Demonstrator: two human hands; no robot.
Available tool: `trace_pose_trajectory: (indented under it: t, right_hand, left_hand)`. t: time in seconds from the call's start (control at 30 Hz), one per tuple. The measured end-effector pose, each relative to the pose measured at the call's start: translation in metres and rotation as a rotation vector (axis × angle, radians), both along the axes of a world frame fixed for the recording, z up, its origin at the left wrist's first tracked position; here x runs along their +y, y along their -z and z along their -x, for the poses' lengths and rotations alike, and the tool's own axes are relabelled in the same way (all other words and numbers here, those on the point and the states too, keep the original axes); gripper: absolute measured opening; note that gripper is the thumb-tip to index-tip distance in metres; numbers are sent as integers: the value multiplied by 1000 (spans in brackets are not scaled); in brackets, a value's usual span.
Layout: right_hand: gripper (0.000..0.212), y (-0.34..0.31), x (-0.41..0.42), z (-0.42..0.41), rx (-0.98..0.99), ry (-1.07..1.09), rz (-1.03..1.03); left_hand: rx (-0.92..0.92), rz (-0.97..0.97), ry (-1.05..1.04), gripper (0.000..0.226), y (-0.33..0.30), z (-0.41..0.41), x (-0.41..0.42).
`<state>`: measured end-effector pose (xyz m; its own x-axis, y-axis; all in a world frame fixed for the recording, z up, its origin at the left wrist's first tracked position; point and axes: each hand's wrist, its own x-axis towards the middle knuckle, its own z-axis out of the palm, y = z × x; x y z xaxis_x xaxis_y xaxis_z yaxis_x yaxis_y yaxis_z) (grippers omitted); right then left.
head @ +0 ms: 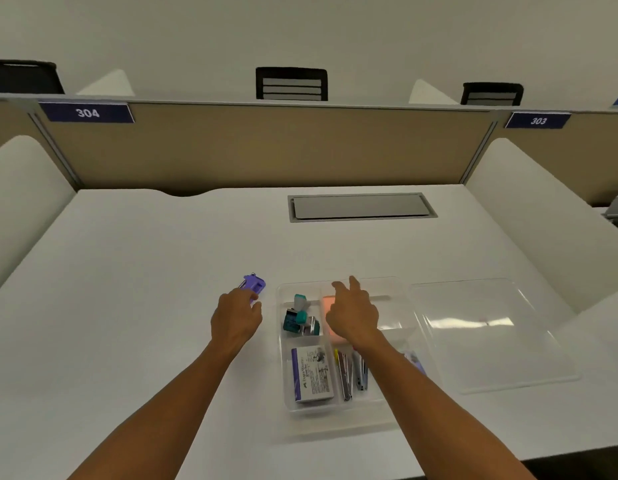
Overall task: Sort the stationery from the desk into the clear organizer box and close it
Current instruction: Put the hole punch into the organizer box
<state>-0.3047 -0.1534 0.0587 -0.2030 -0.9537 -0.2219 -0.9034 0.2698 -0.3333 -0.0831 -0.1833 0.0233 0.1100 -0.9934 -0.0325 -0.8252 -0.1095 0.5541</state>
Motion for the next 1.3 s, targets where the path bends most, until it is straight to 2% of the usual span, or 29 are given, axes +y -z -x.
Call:
trace_pose_trajectory:
  t: [0.07,0.17,0.27,0.37,0.5,0.57,0.77,0.93,1.07,1.17,1.3]
  right_hand:
    - [67,-3,-5,-7,-36,-1,35]
    - [65,-3,-13,-20,-128,-26,99]
    - [62,-2,-19,-36,-248,-114,157]
    - [59,0,-24,-56,-283,-220,199]
    - [57,9,-28,-85,-214,-353,182]
    - [56,12,-30,-97,-189,-407,172]
    - [50,16,-57,-123,10,-593,114]
    - [59,21,-81,-137,221,-736,75]
    - [59,29,-93,-142,413,-755,51]
    - [61,35,-102,-143,454,-768,60]
    - [57,42,-107,-144,414,-746,41]
  left_hand:
    - [28,-10,-52,36,10,-7,9]
    - [-87,19,-36,43,30,-17,22]
    - [-107,42,-31,50,44,-25,38]
    - [-150,5,-97,65,58,-23,56]
    - [-218,-74,-113,91,77,-13,76]
    - [-274,-54,-73,95,85,-11,79]
    - [-353,-38,-30,88,86,-11,76]
    - [-360,-43,-27,85,82,-12,78]
    - [-362,-53,-29,84,80,-13,77]
    - [-358,-70,-38,85,80,-12,76]
    - [-349,-78,-42,85,80,-13,75]
